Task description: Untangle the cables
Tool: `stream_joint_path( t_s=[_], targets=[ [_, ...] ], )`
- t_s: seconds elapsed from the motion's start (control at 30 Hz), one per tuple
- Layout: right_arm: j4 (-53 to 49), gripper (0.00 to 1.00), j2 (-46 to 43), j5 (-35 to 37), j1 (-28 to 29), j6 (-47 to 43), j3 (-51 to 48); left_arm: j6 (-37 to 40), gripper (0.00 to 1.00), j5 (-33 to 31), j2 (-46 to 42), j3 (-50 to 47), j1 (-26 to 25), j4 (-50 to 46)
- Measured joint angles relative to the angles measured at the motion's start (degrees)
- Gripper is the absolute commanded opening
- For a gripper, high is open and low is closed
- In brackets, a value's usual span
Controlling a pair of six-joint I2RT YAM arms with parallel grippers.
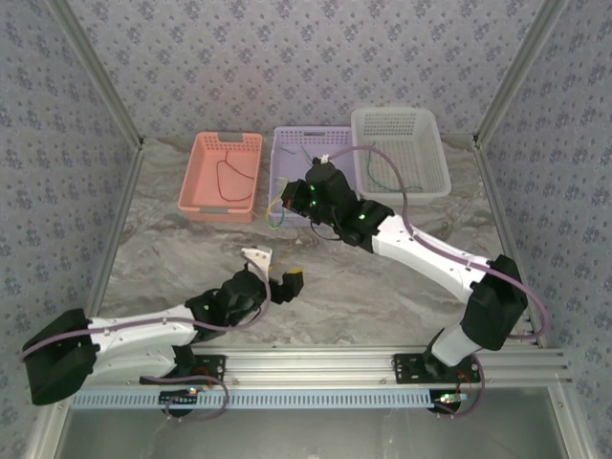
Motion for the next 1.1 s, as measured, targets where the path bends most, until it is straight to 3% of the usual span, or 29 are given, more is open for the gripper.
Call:
stream_joint_path(
  t_s=[0.2, 0.27, 0.3, 0.37, 0.43, 0.67, 0.93, 1.1],
  targets=[
    [-3.0, 0.0, -0.2, 2.9, 1.8, 3.7, 0.0, 5.8, 0.88, -7.0, 8.9, 6.0, -0.5, 6.8],
    [-3.2, 0.0, -0.8, 3.5, 2.4, 4.7, 0.0, 6.5, 0.84, -9.6, 12.4, 7.8, -0.6, 8.3],
    [-3.2, 0.0, -1.2, 3.9, 2.6, 5.1, 0.0, 6.5, 0.76, -10.5, 13.7, 8.3, -0.6, 8.5],
    [-3.2, 0.0, -2.4, 4.7, 3.0, 5.6, -0.2, 6.2, 0.29, -12.7, 16.3, 9.5, -0.2, 8.8],
    [-3.3, 0.0, -3.8, 5.5, 3.1, 5.8, -0.6, 5.6, 0.0, -13.6, 17.4, 10.0, 0.5, 8.5],
    [-3.1, 0.0, -10.7, 7.4, -1.3, 3.8, -4.6, 0.7, 0.0, -15.9, 12.5, 7.1, 3.3, 4.4],
    [-1.0, 0.0, -20.4, 4.9, -16.4, -2.8, -6.8, -4.2, 0.0, -16.1, -3.3, -0.2, 6.1, -8.6],
    [0.0, 0.0, -22.0, 0.2, -23.7, -8.7, -6.7, -6.7, 0.0, -14.0, -10.8, -1.6, 12.1, -16.7]
  ],
)
